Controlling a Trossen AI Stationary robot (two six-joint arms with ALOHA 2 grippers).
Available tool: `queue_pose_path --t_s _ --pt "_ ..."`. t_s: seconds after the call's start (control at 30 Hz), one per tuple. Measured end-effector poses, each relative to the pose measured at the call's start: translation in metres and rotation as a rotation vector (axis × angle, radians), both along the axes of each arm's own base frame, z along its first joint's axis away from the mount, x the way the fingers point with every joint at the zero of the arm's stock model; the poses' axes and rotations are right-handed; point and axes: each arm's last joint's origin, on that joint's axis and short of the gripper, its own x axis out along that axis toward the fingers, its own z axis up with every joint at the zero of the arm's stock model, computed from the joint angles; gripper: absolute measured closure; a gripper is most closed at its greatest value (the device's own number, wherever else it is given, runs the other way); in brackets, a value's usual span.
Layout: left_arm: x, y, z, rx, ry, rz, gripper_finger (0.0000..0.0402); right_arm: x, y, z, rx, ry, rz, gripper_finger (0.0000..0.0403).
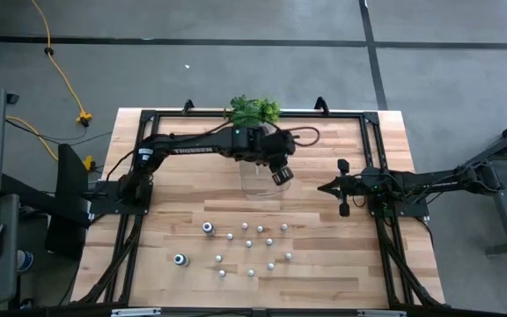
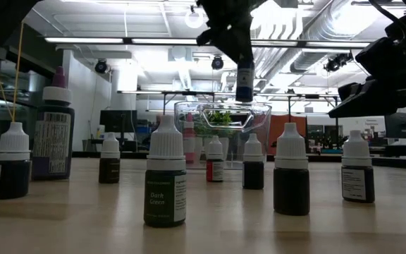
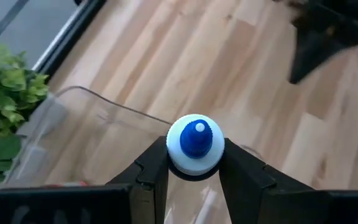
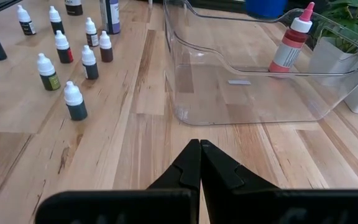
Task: Pick & Place food coloring
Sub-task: Put the large blue food coloring bottle into the transparent bin
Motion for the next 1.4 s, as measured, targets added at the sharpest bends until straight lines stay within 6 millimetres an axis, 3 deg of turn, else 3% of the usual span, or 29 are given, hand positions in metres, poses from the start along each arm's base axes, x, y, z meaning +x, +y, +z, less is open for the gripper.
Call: queue_pose_path --t_s 0.27,0.47,0.63,1.0,1.4 --pt "-0.021 0.018 -0.018 0.0 -0.073 0.122 0.0297 0.0 0.0 0.0 0.0 0.0 0.0 0.0402" --pt "-0.037 0.034 -0.057 -0.044 -0.089 0.238 0.0297 0.0 0.0 0.0 0.0 -0.001 0.0 0.0402" --pt "-0.041 0.048 -0.071 -0.02 -0.068 0.305 0.0296 0.0 0.0 0.0 0.0 -0.001 0.0 0.0402" --pt "-0.048 0.07 -0.081 0.012 -0.096 0.524 0.0296 0.0 0.0 0.0 0.0 -0.002 0.0 0.0402" --pt "-0.053 0.074 -0.095 0.0 -0.109 0.611 0.0296 0.0 0.0 0.0 0.0 -0.001 0.0 0.0402"
